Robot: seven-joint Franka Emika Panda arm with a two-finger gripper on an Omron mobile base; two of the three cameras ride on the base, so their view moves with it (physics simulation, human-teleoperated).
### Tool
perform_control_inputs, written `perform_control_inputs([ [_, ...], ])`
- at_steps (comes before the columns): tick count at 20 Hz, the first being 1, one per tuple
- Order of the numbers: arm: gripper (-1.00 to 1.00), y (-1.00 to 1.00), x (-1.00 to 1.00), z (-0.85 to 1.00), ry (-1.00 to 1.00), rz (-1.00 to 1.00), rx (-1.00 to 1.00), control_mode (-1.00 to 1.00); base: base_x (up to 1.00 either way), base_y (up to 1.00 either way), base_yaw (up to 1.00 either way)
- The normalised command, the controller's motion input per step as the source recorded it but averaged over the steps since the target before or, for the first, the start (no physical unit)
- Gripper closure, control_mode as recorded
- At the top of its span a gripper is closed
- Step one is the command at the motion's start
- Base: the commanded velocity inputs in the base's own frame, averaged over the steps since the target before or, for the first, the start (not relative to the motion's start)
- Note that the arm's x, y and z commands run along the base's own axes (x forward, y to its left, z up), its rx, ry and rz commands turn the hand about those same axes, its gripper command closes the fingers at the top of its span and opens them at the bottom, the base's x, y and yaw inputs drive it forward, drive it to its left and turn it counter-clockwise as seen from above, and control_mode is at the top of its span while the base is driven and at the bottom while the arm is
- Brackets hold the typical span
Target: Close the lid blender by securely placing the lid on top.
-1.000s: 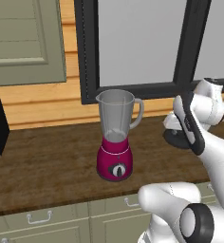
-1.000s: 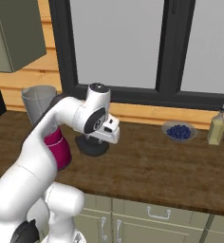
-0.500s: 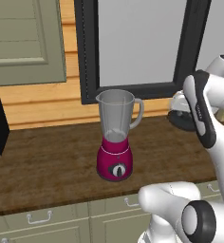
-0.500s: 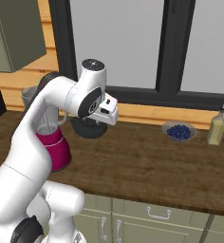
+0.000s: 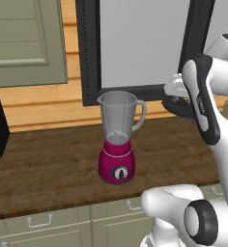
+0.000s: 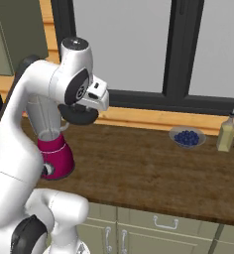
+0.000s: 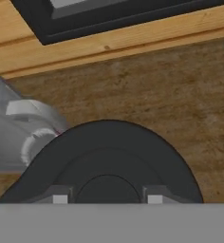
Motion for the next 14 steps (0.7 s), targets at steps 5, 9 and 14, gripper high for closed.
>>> perform_control_inputs([
  [5,1.00,0.59,0.00,0.46,-0.09,0.00,0.00,-1.00,0.00,0.00,0.00],
  [9,1.00,0.66,0.00,0.35,-0.06,0.00,0.00,-1.00,0.00,0.00,0.00],
  [14,1.00,0.67,0.05,0.25,0.00,0.00,0.00,-1.00,0.00,0.00,0.00],
])
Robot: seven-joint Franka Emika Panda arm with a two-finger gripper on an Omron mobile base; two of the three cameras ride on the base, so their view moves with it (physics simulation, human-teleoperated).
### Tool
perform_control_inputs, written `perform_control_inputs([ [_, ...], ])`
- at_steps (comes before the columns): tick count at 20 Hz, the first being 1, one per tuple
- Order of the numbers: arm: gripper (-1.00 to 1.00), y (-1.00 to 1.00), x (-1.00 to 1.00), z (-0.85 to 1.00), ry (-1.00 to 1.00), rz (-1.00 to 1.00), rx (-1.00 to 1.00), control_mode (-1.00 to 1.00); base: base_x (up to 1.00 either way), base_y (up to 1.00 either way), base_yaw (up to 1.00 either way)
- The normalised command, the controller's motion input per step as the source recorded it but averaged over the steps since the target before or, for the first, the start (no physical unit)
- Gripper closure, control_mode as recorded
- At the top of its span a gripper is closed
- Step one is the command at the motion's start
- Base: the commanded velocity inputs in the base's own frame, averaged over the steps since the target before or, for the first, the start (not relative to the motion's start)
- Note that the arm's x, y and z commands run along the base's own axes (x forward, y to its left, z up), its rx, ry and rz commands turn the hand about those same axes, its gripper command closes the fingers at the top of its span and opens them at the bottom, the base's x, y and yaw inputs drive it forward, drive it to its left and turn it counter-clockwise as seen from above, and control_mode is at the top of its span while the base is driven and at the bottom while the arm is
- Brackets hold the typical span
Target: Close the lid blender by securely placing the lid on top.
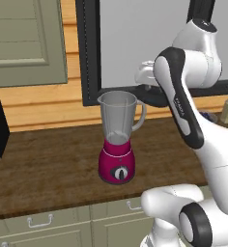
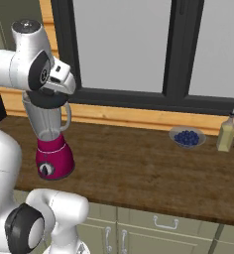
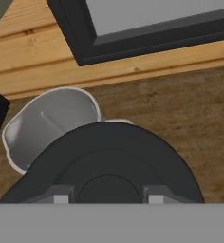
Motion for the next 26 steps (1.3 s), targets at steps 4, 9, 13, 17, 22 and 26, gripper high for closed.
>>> perform_control_inputs([
  [4,1.00,0.64,0.13,0.31,0.00,0.00,-0.01,-1.00,0.00,0.00,0.00],
  [9,1.00,0.56,0.22,0.19,0.00,0.00,-0.03,-1.00,0.00,0.00,0.00],
  [13,1.00,0.29,0.18,0.02,0.01,0.00,-0.05,-1.00,0.00,0.00,0.00],
  [17,1.00,0.00,0.12,-0.06,0.00,0.00,-0.05,-1.00,0.00,0.00,0.00],
  [22,1.00,0.00,0.08,-0.15,0.00,0.00,-0.04,-1.00,0.00,0.00,0.00],
  [26,1.00,0.00,0.05,-0.20,0.00,0.00,-0.05,-1.00,0.00,0.00,0.00],
])
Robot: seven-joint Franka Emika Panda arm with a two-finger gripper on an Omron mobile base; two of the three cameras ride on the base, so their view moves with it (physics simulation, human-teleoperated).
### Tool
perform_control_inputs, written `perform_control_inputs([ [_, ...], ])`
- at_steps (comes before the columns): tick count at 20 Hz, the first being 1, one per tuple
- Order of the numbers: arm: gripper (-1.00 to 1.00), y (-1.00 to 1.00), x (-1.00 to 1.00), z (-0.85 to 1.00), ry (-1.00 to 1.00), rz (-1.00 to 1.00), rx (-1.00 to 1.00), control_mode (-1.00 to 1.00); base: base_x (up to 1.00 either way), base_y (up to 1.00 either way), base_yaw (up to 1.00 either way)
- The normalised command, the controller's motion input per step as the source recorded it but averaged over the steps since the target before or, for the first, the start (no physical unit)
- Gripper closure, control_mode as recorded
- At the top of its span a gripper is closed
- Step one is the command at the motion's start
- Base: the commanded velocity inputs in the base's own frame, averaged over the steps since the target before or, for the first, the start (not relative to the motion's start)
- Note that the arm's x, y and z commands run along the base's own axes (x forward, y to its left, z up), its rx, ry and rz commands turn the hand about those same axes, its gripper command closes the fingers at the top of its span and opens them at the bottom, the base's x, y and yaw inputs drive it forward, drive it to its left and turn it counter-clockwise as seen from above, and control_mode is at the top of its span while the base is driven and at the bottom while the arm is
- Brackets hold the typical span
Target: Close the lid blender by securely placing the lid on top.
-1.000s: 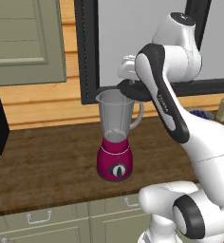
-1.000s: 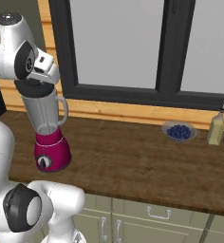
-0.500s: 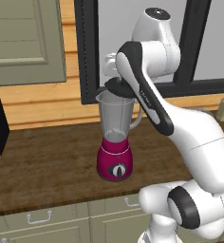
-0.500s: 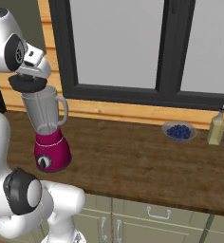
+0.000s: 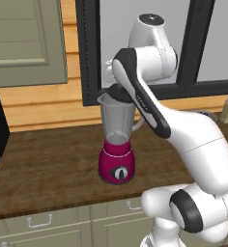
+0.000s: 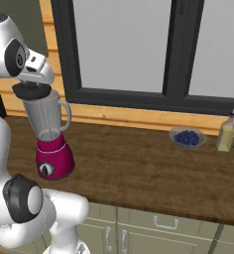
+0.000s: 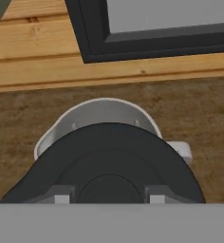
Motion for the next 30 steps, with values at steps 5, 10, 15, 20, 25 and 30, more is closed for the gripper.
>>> perform_control_inputs([
  [5,1.00,0.00,0.08,-0.16,0.00,0.00,-0.03,-1.00,0.00,0.00,0.00],
  [10,1.00,0.00,0.17,-0.03,0.00,0.00,0.00,-1.00,0.00,0.00,0.00],
  [15,1.00,0.06,0.20,0.00,0.00,0.00,0.00,-1.00,0.00,0.00,0.00],
  [20,1.00,0.12,0.14,0.00,0.00,0.00,-0.01,-1.00,0.00,0.00,0.00],
  [25,1.00,0.09,0.11,0.00,0.00,0.00,-0.01,-1.00,0.00,0.00,0.00],
  [30,1.00,0.01,0.12,-0.02,0.00,0.00,0.00,-1.00,0.00,0.00,0.00],
])
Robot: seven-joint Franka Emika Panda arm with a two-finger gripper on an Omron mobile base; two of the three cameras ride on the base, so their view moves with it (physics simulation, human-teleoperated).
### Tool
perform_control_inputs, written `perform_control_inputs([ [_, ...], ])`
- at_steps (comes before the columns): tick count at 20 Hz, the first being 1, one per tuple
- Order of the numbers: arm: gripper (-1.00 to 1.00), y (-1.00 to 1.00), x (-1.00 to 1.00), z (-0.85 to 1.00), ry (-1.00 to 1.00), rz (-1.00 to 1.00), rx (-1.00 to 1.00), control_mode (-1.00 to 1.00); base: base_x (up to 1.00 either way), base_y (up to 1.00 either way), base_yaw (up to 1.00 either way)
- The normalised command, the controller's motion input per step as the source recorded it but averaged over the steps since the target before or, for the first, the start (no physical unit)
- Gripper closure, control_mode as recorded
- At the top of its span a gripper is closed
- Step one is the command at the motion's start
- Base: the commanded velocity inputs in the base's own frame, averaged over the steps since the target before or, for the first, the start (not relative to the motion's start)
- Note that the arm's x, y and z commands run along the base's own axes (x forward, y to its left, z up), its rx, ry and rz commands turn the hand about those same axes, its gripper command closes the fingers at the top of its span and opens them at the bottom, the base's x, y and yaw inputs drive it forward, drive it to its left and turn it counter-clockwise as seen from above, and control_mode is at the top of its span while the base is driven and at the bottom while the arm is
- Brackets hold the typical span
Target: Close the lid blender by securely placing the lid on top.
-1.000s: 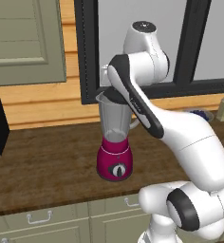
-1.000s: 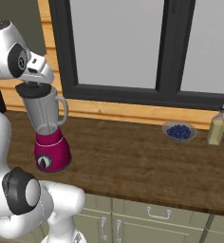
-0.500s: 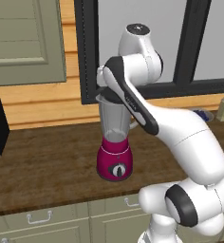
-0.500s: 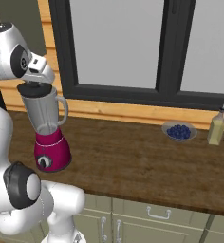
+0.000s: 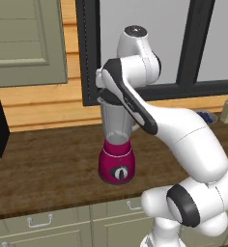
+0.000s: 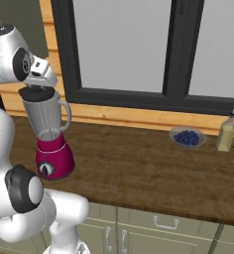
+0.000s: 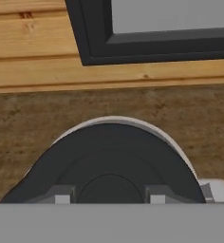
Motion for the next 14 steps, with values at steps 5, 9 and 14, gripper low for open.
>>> perform_control_inputs([
  [5,1.00,0.00,0.11,-0.06,0.00,0.00,0.00,-1.00,0.00,0.00,0.00],
  [9,1.00,0.00,0.11,-0.12,0.00,0.00,0.00,-1.00,0.00,0.00,0.00],
  [14,1.00,0.00,0.10,-0.10,0.00,0.00,0.00,-1.00,0.00,0.00,0.00],
])
